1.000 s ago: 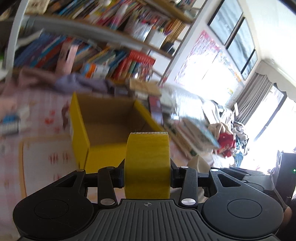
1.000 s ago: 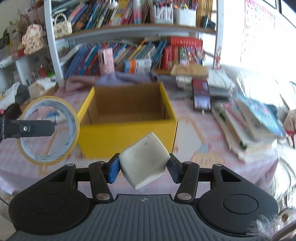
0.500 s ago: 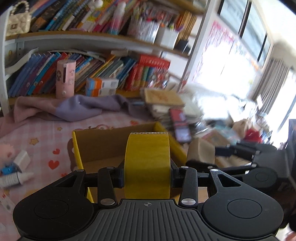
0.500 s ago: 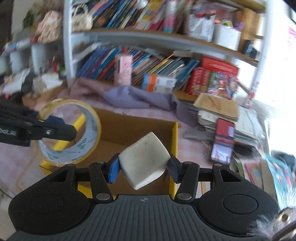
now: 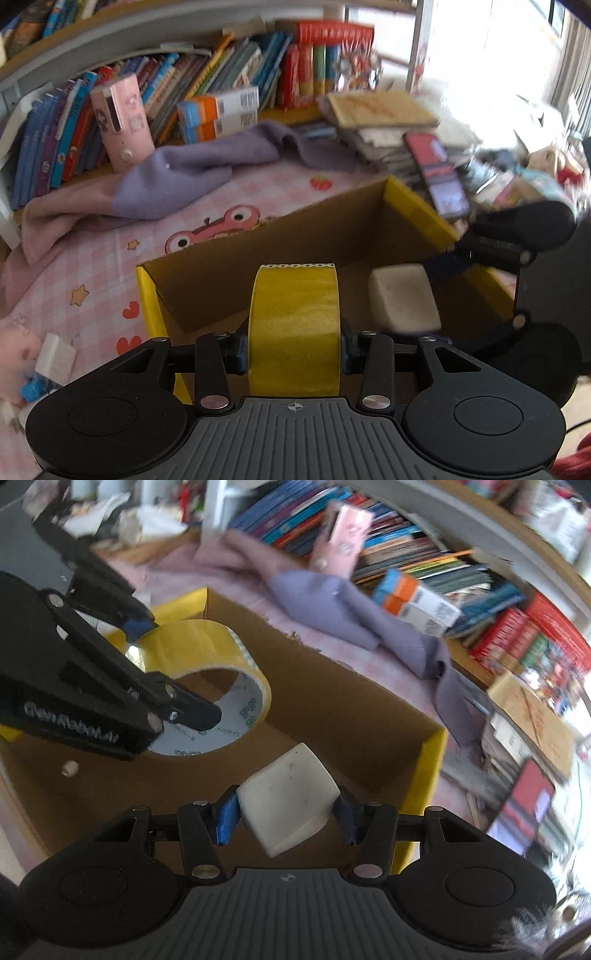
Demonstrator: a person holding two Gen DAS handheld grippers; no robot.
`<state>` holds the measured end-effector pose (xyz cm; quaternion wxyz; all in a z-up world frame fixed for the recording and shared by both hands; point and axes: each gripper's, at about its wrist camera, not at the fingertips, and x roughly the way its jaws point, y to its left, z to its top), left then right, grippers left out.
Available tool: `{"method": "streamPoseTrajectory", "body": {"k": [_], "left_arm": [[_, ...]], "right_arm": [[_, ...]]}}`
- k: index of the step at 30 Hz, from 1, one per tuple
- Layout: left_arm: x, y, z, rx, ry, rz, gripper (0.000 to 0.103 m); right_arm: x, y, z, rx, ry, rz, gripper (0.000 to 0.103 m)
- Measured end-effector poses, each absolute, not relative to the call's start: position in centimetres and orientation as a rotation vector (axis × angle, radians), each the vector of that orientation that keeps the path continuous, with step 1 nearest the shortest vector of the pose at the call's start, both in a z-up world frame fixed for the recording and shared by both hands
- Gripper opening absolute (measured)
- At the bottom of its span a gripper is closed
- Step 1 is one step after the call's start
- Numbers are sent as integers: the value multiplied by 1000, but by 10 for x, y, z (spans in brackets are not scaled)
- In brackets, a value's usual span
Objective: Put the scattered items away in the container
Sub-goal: 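Open the right tool over the box while the left tool releases the tape inside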
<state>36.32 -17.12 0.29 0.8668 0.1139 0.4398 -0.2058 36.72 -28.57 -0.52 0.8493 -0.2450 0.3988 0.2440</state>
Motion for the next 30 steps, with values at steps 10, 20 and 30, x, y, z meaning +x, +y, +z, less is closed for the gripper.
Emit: {"method": "streamPoseTrajectory", "body": {"k": [10, 20, 30], "left_arm": [[378, -183, -19, 334, 984, -418, 41], [368, -182, 3, 326, 881, -389, 65], [339, -163, 39, 236, 768, -361, 72]], "right_arm": [[400, -277, -30, -623, 919, 574, 52], [401, -283, -14, -549, 853, 572, 69], [385, -297, 17, -400, 778, 547, 71]]}}
